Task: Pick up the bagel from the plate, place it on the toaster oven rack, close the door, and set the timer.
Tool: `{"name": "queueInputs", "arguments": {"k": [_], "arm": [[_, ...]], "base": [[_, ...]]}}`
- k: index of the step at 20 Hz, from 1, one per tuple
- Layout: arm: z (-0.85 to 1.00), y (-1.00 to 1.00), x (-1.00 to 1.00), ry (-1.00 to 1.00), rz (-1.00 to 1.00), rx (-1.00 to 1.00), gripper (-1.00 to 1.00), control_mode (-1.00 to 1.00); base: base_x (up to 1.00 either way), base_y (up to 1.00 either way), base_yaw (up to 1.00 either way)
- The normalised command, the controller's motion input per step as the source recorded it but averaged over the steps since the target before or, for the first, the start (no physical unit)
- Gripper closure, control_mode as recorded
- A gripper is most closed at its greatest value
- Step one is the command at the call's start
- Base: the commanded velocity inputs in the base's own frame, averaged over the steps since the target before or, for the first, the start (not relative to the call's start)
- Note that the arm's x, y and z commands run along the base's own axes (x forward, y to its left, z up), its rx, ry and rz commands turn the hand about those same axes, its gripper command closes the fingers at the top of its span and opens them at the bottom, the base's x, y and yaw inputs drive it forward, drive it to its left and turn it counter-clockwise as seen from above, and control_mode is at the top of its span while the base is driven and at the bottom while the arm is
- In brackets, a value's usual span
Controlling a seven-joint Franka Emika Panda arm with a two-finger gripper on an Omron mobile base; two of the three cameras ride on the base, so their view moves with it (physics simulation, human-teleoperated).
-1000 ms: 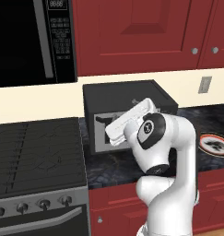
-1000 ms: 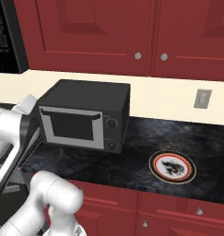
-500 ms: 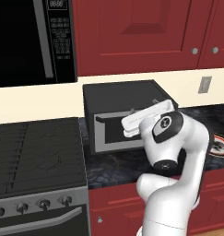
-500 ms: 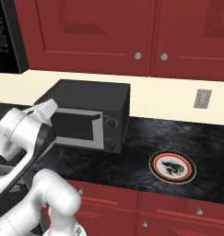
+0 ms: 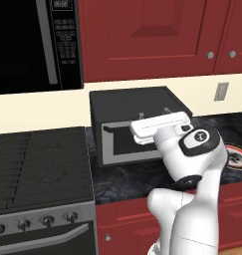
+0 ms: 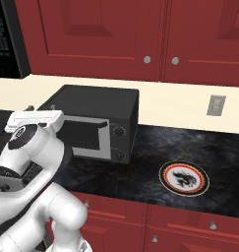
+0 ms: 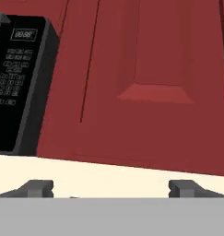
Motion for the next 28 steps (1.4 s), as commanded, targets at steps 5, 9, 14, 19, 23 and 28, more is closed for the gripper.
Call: {"name": "queueInputs", "arguments": {"k": [5,9,14,19,23,28], "arm": [[0.67,0.26,-0.13,0.39,0.49,0.53,-1.00,-1.00],[0.53,0.14,-0.04,0.49,0.54,0.59,-1.00,-1.00],[0.42,0.07,-0.03,0.51,0.55,0.65,-1.00,-1.00],[0.37,0.07,-0.03,0.51,0.54,0.68,-1.00,-1.00],[0.40,0.12,-0.08,0.50,0.50,0.68,-1.00,-1.00],[0.65,0.07,-0.43,0.41,0.33,0.63,-1.00,-1.00]], "base": [[0.00,0.00,0.00],[0.00,0.00,0.00],[0.00,0.00,0.00],[0.00,0.00,0.00],[0.00,0.00,0.00],[0.00,0.00,0.00]]}}
